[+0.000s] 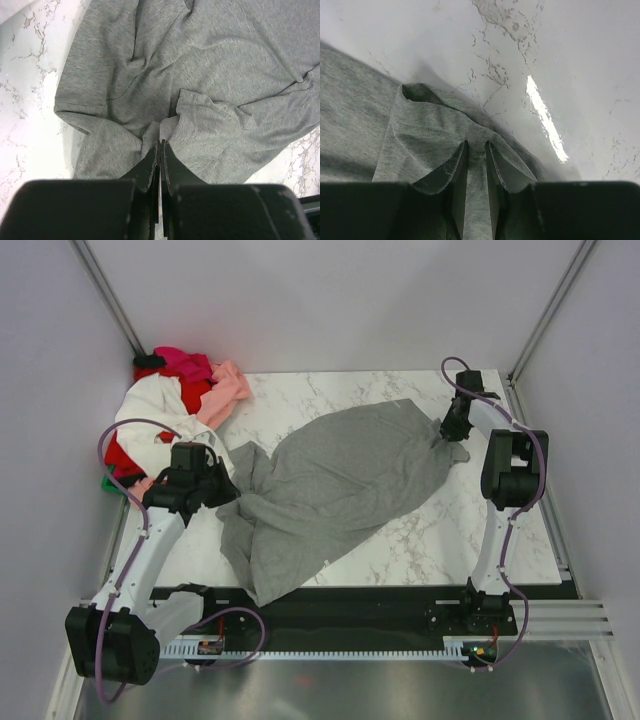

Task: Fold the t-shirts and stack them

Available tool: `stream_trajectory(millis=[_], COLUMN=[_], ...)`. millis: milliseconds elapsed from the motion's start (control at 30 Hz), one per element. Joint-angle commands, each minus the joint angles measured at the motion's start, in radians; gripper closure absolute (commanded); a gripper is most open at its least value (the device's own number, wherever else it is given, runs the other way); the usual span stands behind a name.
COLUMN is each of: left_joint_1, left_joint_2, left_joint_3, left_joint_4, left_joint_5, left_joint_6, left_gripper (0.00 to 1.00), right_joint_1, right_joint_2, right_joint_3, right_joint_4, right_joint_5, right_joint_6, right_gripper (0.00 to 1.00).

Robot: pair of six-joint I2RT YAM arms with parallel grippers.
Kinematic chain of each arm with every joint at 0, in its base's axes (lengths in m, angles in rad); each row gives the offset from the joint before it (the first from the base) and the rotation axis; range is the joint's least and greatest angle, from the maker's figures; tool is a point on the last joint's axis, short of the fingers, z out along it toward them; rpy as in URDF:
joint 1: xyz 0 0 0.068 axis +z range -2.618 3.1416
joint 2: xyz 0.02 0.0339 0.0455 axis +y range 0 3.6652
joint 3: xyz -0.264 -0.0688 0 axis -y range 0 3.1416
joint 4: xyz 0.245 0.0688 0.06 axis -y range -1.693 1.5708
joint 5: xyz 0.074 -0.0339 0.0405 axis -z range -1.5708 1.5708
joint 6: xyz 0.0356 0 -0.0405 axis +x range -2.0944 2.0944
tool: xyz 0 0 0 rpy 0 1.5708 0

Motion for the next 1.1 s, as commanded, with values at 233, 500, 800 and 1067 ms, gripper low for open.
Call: stream_trajectory(millis=[233, 500, 800, 1067], left_joint_1=[0.002, 0.002, 0.002, 0.002], left_joint_2=[-0.003, -0.003, -0.044, -0.129], left_joint_3=[0.0, 0.0, 0.004, 0.252], left_joint_4=[0.029, 0.029, 0.023, -0.115], left_joint_5=[0.004, 0.002, -0.012, -0.042], left_joint_6=[0.04, 0.04, 0.043, 0.048], left_gripper=[0.98, 0.98, 0.98, 0.98], right_joint_1=[-0.002, -0.002, -0.002, -0.003], right_joint_2=[-0.107, -0.131, -0.24, -0.426], right_joint_3=[-0.014, -0.02, -0.051, 0.024], right_joint_4=[-0.01, -0.02, -0.081, -0.245], right_joint_5=[0.032, 0.029, 0.018, 0.006], right_joint_6=[-0.012, -0.01, -0.01, -0.022], right_gripper=[0.84, 0.9, 1.0, 1.0])
